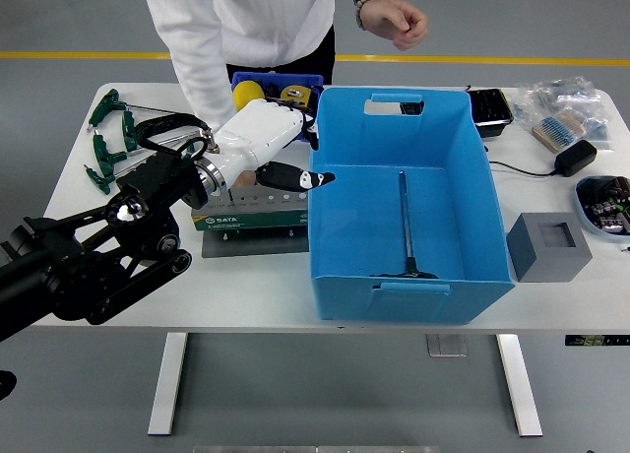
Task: Lift tool from toolbox,place it in box,lift tool from toolbox,place it in box
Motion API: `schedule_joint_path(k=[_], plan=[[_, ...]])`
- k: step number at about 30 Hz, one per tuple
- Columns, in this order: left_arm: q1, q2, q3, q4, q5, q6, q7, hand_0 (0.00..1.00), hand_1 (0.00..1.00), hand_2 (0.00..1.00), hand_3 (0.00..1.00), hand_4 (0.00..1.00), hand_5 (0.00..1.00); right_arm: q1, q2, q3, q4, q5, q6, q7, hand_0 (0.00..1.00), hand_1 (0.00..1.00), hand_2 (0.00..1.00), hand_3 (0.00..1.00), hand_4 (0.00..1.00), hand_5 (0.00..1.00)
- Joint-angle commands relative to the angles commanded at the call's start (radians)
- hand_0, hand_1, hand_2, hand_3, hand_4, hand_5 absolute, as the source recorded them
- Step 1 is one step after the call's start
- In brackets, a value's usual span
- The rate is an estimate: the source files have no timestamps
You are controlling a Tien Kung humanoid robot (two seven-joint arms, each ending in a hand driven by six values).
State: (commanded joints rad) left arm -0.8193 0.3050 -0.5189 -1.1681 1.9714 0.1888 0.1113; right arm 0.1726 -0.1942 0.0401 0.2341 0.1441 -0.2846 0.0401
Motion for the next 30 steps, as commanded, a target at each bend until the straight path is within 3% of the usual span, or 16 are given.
schedule_joint_path(k=[1, 2, 7, 8, 9, 17, 19, 20, 25, 26, 30], plan=[[-0.003, 0.004, 0.006, 0.006, 0.003, -0.009, -0.002, 0.588, 0.657, 0.716, 0.598, 0.877, 0.721, 0.000, 0.000, 0.000, 0.000, 0.000, 0.000, 0.000, 0.649, 0.637, 0.701, 0.556, 0.803, 0.743], [-0.006, 0.008, 0.012, 0.012, 0.006, -0.015, -0.006, 0.887, 0.821, 0.823, 0.610, 0.875, 0.706, 0.001, 0.000, 0.000, 0.000, 0.001, 0.000, 0.000, 0.650, 0.639, 0.701, 0.555, 0.803, 0.744], [-0.025, 0.033, 0.055, 0.042, 0.045, -0.052, -0.003, 0.887, 0.821, 0.823, 0.610, 0.875, 0.706, 0.000, 0.001, -0.001, 0.001, 0.003, 0.001, 0.001, 0.650, 0.639, 0.701, 0.555, 0.803, 0.744], [-0.028, 0.036, 0.064, 0.046, 0.052, -0.059, 0.002, 0.958, 0.846, 0.809, 0.599, 0.877, 0.716, 0.000, 0.001, -0.001, 0.001, 0.002, 0.001, 0.000, 0.651, 0.639, 0.701, 0.555, 0.802, 0.743], [-0.033, 0.039, 0.074, 0.050, 0.057, -0.065, 0.008, 0.958, 0.846, 0.809, 0.599, 0.877, 0.716, 0.000, 0.001, 0.000, 0.001, 0.001, 0.001, 0.000, 0.651, 0.639, 0.701, 0.555, 0.802, 0.743], [-0.085, 0.060, 0.194, 0.091, 0.091, -0.062, 0.026, 0.978, 0.834, 0.758, 0.582, 0.882, 0.736, 0.002, 0.000, 0.005, 0.001, -0.012, 0.002, -0.005, 0.651, 0.640, 0.702, 0.555, 0.803, 0.744], [-0.094, 0.066, 0.210, 0.089, 0.091, -0.073, 0.035, 0.978, 0.834, 0.758, 0.582, 0.882, 0.736, 0.003, 0.000, 0.003, 0.002, -0.008, 0.002, -0.003, 0.651, 0.640, 0.702, 0.555, 0.803, 0.744], [-0.097, 0.069, 0.217, 0.087, 0.094, -0.081, 0.041, 0.985, 0.795, 0.708, 0.549, 0.897, 0.756, 0.002, 0.000, 0.002, 0.002, -0.005, 0.002, -0.003, 0.652, 0.640, 0.702, 0.556, 0.802, 0.745], [-0.107, 0.078, 0.236, 0.073, 0.101, -0.117, 0.064, 0.985, 0.795, 0.708, 0.549, 0.897, 0.756, 0.003, 0.000, 0.001, 0.002, -0.002, 0.001, -0.002, 0.652, 0.640, 0.702, 0.556, 0.802, 0.745], [-0.109, 0.079, 0.238, 0.069, 0.101, -0.124, 0.068, 0.985, 0.748, 0.654, 0.519, 0.909, 0.792, 0.003, 0.000, 0.001, 0.002, -0.003, 0.001, -0.002, 0.652, 0.641, 0.703, 0.556, 0.802, 0.744], [-0.115, 0.087, 0.248, 0.048, 0.098, -0.162, 0.090, 0.985, 0.748, 0.654, 0.519, 0.909, 0.792, 0.003, -0.001, 0.002, 0.002, -0.006, 0.002, -0.003, 0.652, 0.641, 0.703, 0.556, 0.802, 0.744]])
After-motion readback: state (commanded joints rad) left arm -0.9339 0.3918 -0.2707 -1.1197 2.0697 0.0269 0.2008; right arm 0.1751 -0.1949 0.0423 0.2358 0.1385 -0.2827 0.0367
